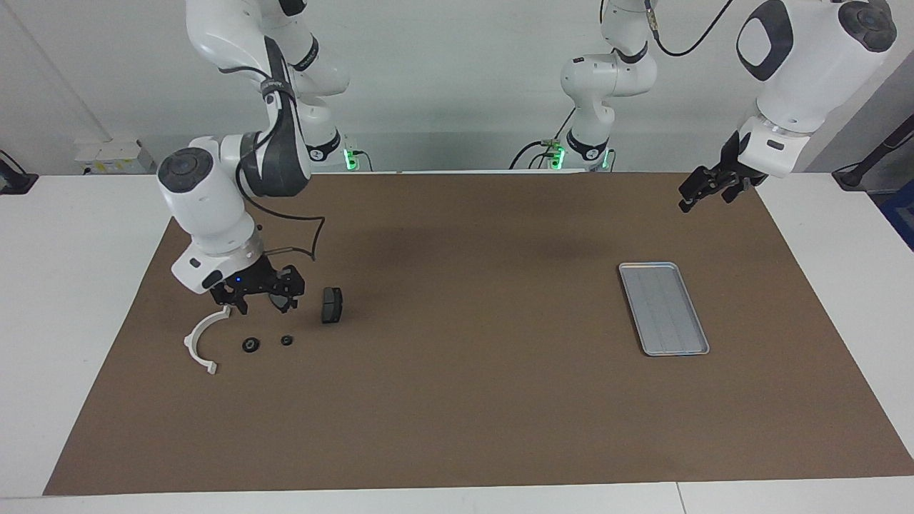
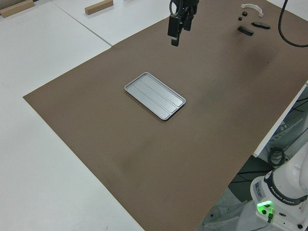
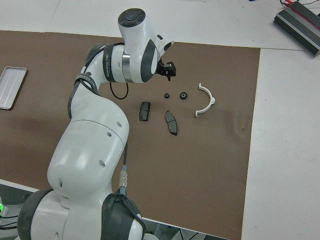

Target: Place bearing gear from tray to pile

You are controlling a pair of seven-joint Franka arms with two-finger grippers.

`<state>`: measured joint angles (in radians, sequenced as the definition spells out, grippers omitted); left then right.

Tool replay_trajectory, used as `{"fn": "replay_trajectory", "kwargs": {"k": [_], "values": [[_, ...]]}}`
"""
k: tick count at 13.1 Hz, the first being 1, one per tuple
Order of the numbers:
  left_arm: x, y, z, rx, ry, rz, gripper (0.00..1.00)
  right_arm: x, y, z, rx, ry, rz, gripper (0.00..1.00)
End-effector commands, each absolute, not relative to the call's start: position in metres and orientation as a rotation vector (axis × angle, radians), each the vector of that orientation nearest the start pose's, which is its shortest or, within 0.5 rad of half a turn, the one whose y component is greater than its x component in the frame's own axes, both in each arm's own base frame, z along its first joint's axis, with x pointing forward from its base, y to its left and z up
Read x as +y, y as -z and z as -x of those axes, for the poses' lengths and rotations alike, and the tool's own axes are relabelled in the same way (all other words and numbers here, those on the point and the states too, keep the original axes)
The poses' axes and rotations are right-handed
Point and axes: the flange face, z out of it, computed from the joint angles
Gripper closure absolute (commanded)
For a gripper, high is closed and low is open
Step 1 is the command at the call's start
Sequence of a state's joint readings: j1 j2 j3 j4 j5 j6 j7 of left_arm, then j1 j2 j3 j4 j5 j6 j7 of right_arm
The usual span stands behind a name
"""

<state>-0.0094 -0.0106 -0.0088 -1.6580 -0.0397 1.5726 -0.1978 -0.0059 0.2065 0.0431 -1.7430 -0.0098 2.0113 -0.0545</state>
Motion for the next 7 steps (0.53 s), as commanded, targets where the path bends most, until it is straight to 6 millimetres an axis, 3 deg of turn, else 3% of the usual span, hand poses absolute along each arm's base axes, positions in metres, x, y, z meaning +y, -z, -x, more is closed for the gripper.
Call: {"fn": "replay_trajectory", "kwargs": {"k": [1, 4, 7], "values": [[-0.014, -0.592, -0.541, -0.279, -0.112, 3.141, 0.0, 0.01, -0.525, -0.607, -0.103, 0.08, 3.13, 0.0], [-0.013, -0.592, -0.541, -0.282, -0.112, 3.141, 0.0, 0.006, -0.596, -0.578, -0.095, 0.051, 3.148, 0.0], [-0.013, -0.592, -0.541, -0.282, -0.109, 3.141, 0.0, 0.005, -0.645, -0.544, -0.092, 0.087, 3.154, 0.0]]}}
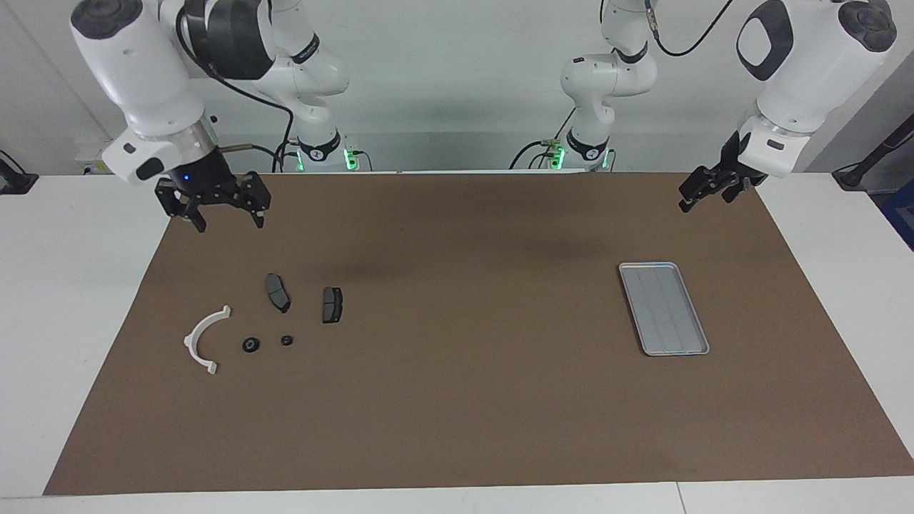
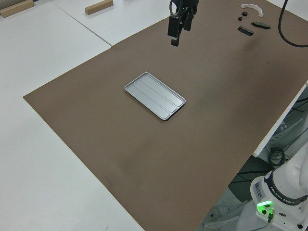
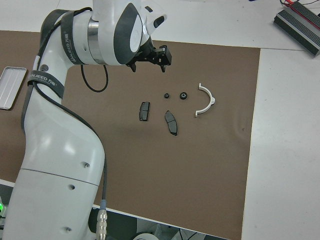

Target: Place bearing gear from tray to pile

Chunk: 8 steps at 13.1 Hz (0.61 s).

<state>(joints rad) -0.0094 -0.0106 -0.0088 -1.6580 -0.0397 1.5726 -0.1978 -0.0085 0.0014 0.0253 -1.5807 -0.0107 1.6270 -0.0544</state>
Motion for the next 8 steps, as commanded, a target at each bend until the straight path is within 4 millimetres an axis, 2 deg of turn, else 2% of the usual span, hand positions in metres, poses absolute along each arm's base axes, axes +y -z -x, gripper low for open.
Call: {"fn": "replay_trajectory", "kwargs": {"k": [1, 8], "values": [[-0.014, -0.5925, -0.5408, -0.279, -0.109, 3.141, 0.0, 0.005, -0.6475, -0.5428, -0.092, 0.094, 3.154, 0.0], [-0.014, -0.5925, -0.5408, -0.279, -0.109, 3.141, 0.0, 0.0058, -0.6488, -0.5361, -0.068, 0.055, 3.14, 0.0]]}}
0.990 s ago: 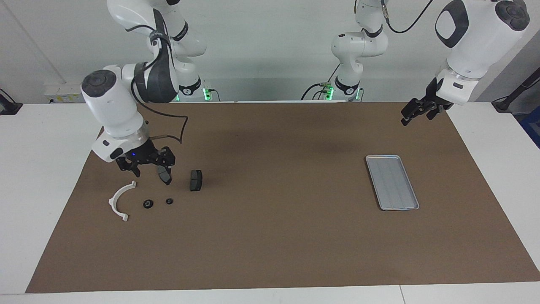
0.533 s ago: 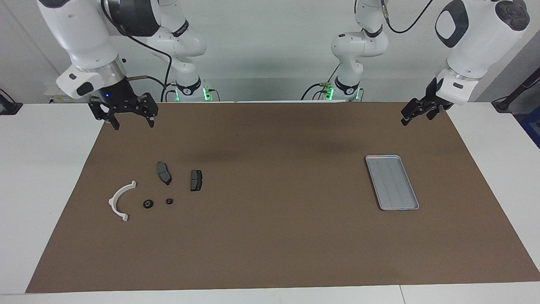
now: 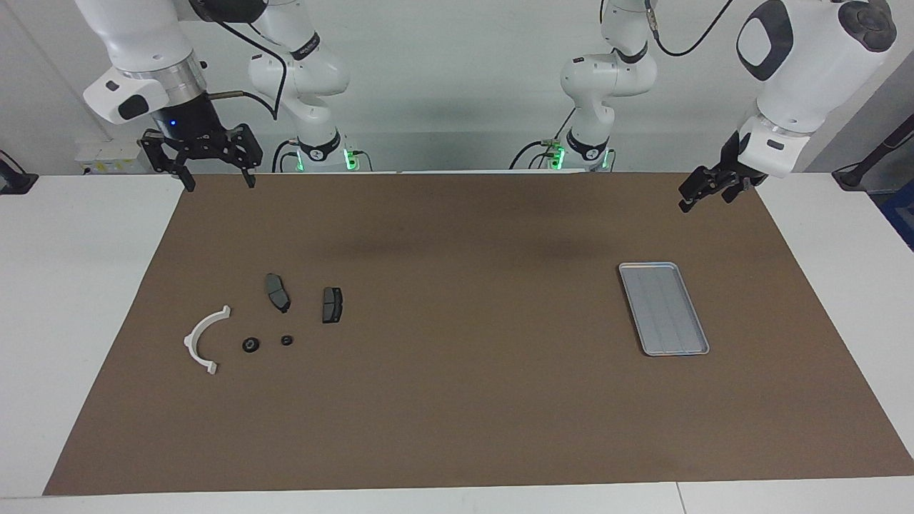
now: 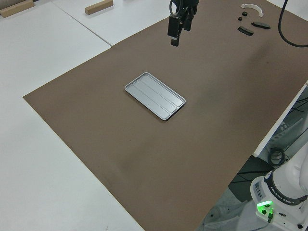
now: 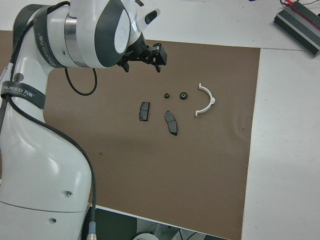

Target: Place bearing gear from tray to pile

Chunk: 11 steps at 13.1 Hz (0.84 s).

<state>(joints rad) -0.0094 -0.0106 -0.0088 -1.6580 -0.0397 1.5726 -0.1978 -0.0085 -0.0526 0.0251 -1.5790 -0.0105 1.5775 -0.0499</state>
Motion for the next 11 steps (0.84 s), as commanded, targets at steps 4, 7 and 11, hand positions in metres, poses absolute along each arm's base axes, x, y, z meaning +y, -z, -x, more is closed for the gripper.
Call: {"fn": "replay_trajectory", "kwargs": {"k": [4, 7, 11], "values": [[-0.014, -0.592, -0.541, -0.279, -0.11, 3.141, 0.0, 0.007, -0.639, -0.526, -0.054, -0.031, 3.131, 0.0], [-0.015, -0.592, -0.541, -0.277, -0.109, 3.141, 0.0, 0.004, -0.639, -0.522, -0.034, -0.041, 3.13, 0.0], [-0.014, -0.592, -0.541, -0.279, -0.109, 3.141, 0.0, 0.001, -0.634, -0.523, -0.013, -0.103, 3.133, 0.0]]}}
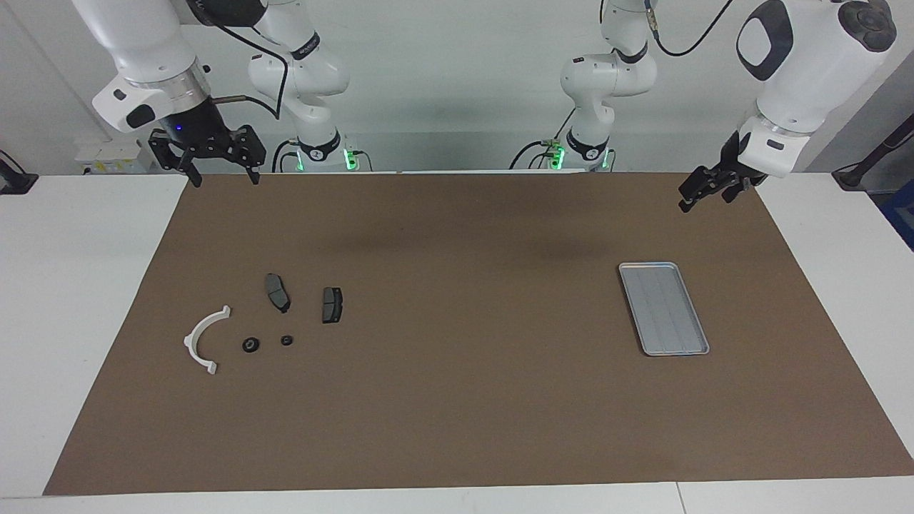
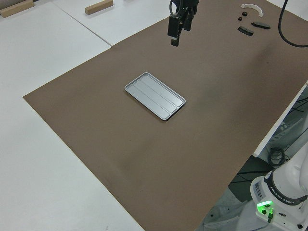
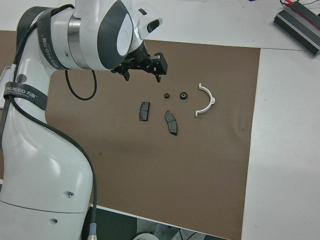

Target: Place bearing gear from tray to pile

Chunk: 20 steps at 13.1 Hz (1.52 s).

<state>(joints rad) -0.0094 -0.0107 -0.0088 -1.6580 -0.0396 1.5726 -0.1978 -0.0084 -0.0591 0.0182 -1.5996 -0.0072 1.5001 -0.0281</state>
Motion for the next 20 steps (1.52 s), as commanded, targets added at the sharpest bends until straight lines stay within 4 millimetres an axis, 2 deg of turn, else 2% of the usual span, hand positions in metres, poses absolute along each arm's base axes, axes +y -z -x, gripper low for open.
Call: {"fn": "replay_trajectory", "kwargs": {"k": [1, 9, 12, 20], "values": [[-0.013, -0.592, -0.541, -0.282, -0.109, 3.141, 0.0, 0.0, -0.633, -0.523, -0.006, -0.108, 3.13, 0.0], [-0.013, -0.592, -0.541, -0.282, -0.112, 3.141, 0.0, -0.002, -0.626, -0.517, 0.042, -0.162, 3.144, 0.0], [-0.014, -0.592, -0.541, -0.279, -0.109, 3.141, 0.0, -0.018, -0.627, -0.516, 0.088, -0.162, 3.145, 0.0], [-0.014, -0.592, -0.541, -0.279, -0.109, 3.141, 0.0, -0.014, -0.627, -0.516, 0.13, -0.156, 3.133, 0.0]]}}
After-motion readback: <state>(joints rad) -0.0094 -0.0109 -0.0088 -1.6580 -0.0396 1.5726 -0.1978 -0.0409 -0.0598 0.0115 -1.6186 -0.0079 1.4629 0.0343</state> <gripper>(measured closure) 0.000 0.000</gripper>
